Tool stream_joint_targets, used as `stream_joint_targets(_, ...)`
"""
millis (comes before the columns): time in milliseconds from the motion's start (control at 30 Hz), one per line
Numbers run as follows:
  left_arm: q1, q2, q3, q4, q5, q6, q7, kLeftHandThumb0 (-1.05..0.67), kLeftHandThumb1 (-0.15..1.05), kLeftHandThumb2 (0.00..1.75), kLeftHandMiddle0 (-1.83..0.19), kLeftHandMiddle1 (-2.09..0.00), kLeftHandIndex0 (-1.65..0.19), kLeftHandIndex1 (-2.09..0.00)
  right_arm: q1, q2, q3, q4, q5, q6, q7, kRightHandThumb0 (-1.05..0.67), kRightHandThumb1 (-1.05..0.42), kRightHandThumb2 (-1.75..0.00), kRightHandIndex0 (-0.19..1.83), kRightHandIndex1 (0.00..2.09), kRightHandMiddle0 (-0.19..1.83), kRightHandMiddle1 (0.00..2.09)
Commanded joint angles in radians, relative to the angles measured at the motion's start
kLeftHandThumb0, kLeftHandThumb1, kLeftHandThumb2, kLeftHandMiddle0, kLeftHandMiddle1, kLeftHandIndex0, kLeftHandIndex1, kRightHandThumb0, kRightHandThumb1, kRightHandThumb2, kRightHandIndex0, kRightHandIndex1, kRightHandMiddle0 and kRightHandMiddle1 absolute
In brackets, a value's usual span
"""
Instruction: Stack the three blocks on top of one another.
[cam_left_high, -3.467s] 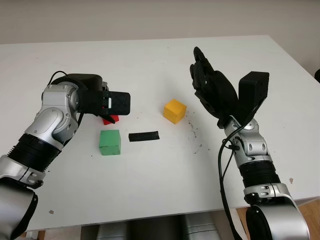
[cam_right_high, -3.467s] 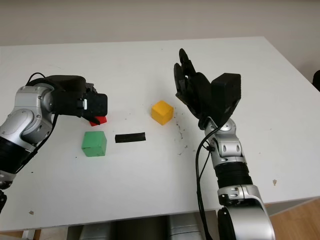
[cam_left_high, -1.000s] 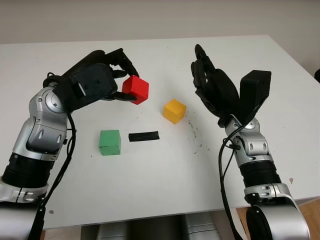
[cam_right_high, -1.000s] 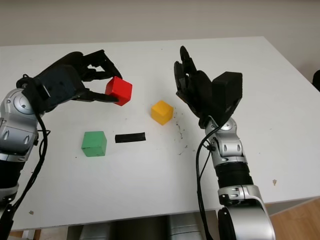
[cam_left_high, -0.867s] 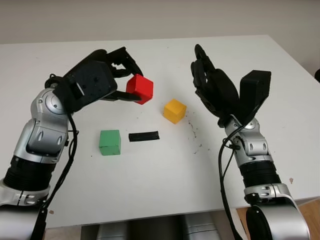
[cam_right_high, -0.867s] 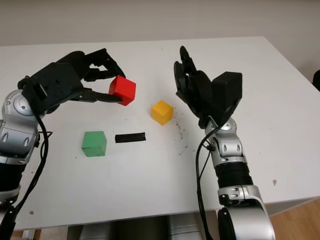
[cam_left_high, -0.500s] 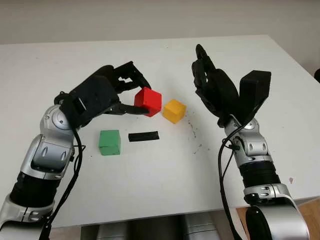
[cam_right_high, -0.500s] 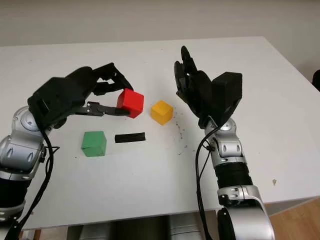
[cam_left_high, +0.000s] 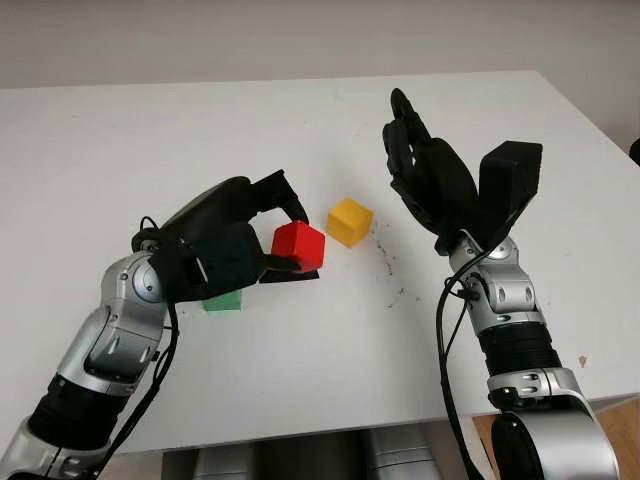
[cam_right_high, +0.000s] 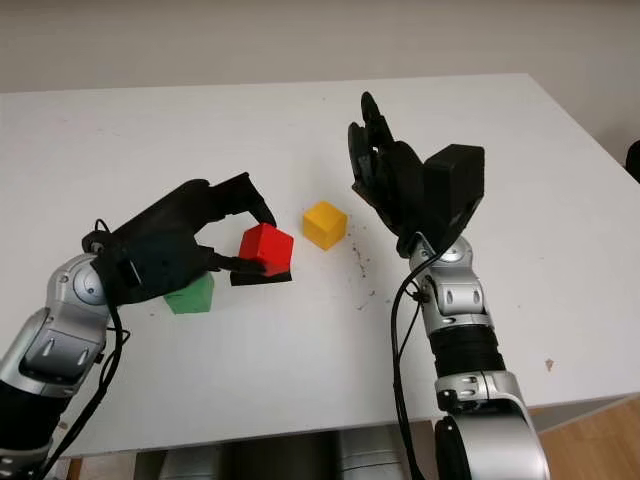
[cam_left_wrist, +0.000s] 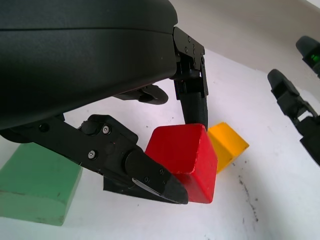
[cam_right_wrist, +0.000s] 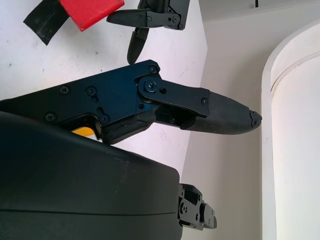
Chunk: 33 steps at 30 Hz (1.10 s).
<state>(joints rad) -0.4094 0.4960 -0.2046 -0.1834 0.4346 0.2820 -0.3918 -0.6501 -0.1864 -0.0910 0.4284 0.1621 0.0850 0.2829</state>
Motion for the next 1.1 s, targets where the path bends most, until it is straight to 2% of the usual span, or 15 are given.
stream_joint_targets(0,0.014,-0.002,-0.005,0.008,0.012,-0.017,0.014,-0.36,0.99,0.05,-0.41,-0.03,-0.29,-1.57,0.004,-0.001,-0.001,-0.018,-0.002,-0.004,0.0,-0.77,-1.05,-0.66,-0.19,0.0,-0.19,0.0)
stream_joint_targets(533,-0.011,-0.039,-0.015,0.104,0.049,-0.052,0.062,-0.37,1.0,0.05,-0.42,-0.04,-0.26,-1.67,0.012,-0.001,-0.009,-0.039,0.008,0.016,0.0,-0.75,-1.05,-0.67,-0.19,0.0,-0.19,0.0)
stream_joint_targets(1067,-0.029,-0.045,-0.013,0.144,0.079,-0.026,0.055,-0.36,0.98,0.05,-0.45,-0.06,-0.3,-1.57,0.011,-0.005,-0.011,-0.037,0.008,0.017,0.001,-0.77,-1.05,-0.65,-0.19,0.0,-0.19,0.0)
